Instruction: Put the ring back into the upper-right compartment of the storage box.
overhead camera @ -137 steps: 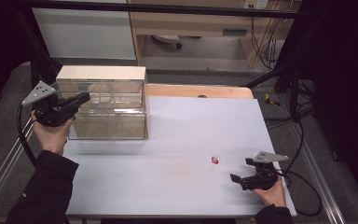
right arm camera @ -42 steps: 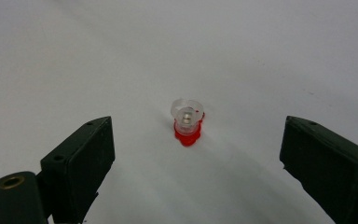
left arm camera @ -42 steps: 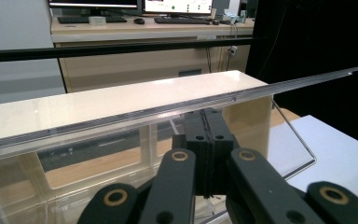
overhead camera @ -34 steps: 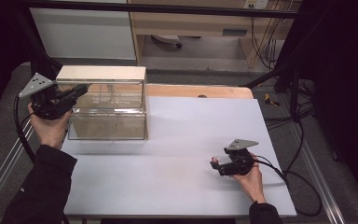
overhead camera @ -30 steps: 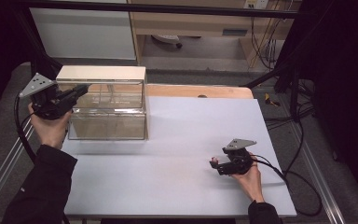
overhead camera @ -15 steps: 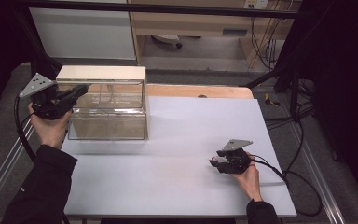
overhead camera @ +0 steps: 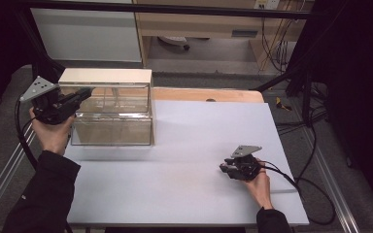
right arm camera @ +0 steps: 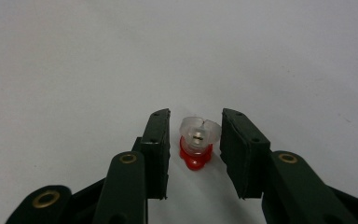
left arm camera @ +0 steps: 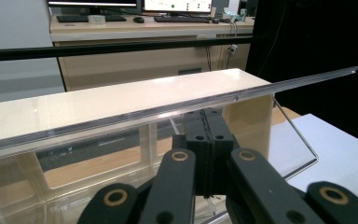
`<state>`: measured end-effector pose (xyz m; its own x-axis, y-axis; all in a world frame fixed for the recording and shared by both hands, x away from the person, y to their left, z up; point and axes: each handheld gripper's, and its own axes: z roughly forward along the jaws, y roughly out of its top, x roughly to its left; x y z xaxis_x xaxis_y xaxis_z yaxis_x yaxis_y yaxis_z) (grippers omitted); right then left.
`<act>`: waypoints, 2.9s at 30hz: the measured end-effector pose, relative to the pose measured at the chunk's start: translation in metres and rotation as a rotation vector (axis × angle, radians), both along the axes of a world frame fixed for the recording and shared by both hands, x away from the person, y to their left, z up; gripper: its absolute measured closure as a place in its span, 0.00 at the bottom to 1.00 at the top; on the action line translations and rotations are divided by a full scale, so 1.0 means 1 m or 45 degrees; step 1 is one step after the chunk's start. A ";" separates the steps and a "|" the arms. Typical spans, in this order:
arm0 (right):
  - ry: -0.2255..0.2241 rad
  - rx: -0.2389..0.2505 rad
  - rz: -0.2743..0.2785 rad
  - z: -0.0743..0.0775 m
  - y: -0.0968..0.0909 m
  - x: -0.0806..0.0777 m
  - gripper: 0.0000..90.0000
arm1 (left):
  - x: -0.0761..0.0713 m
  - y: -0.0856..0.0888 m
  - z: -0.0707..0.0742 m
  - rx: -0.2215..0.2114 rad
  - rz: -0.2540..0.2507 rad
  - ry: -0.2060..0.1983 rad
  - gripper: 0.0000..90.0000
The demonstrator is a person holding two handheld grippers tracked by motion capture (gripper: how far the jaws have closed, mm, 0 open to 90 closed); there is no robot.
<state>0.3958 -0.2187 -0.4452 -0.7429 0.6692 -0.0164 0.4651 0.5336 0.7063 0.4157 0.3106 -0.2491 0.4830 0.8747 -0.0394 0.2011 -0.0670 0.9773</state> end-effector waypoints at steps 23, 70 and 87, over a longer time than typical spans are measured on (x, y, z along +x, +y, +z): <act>-0.017 -0.053 0.011 -0.003 0.001 0.000 0.79 | 0.000 0.000 0.000 0.002 -0.001 0.001 1.00; -0.088 0.032 0.063 0.027 0.006 -0.014 0.80 | -0.001 0.001 0.001 0.014 -0.002 0.002 1.00; -0.096 0.116 0.130 0.039 0.029 -0.016 0.80 | 0.001 0.001 0.000 0.008 -0.013 0.005 1.00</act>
<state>0.3803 -0.1894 -0.4060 -0.8059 0.5918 -0.0172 0.3556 0.5071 0.7851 0.4169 0.3111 -0.2492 0.4915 0.8701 -0.0360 0.2045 -0.0751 0.9760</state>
